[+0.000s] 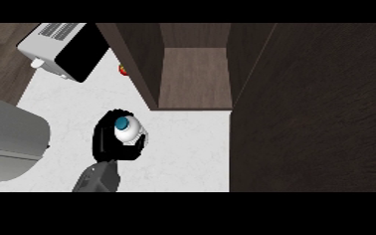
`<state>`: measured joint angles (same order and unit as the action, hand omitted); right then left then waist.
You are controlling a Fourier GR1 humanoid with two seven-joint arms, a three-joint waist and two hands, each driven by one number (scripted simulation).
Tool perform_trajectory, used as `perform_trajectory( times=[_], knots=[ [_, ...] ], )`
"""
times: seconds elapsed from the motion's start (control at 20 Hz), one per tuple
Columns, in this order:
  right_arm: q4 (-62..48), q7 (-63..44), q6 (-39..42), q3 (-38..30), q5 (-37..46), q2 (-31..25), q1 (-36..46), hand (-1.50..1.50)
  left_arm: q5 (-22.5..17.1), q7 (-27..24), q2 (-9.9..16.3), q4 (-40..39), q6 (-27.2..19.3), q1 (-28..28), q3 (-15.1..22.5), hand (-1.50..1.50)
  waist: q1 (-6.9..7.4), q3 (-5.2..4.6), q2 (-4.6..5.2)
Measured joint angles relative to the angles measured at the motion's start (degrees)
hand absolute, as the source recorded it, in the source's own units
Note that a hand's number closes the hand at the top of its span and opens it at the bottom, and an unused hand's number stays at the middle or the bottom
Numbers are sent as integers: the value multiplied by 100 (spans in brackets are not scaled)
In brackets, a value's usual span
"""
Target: Pick up the bottled water, place it into the cabinet and close the cabinet
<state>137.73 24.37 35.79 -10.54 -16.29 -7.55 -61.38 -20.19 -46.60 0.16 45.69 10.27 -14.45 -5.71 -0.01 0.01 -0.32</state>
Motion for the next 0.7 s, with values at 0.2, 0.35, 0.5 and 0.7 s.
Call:
perform_trajectory(
  times=[0.2,0.35,0.5,0.7],
  knots=[
    [-13,-50,-68,17,-6,18,109,-150,-152,513,-10,975,-320,252,622,150,33,2,-8],
    [-10,-83,-88,54,-10,20,124,-150,-299,833,-13,1747,-717,456,1207,150,33,1,-10],
    [-13,-68,-78,71,-19,17,126,-150,-400,1181,-14,2523,-1272,542,1810,150,20,0,-11],
    [-20,-90,-103,3,-40,-33,199,-150,-337,1787,-15,3421,-2047,529,2512,150,6,0,-3]
  ],
)
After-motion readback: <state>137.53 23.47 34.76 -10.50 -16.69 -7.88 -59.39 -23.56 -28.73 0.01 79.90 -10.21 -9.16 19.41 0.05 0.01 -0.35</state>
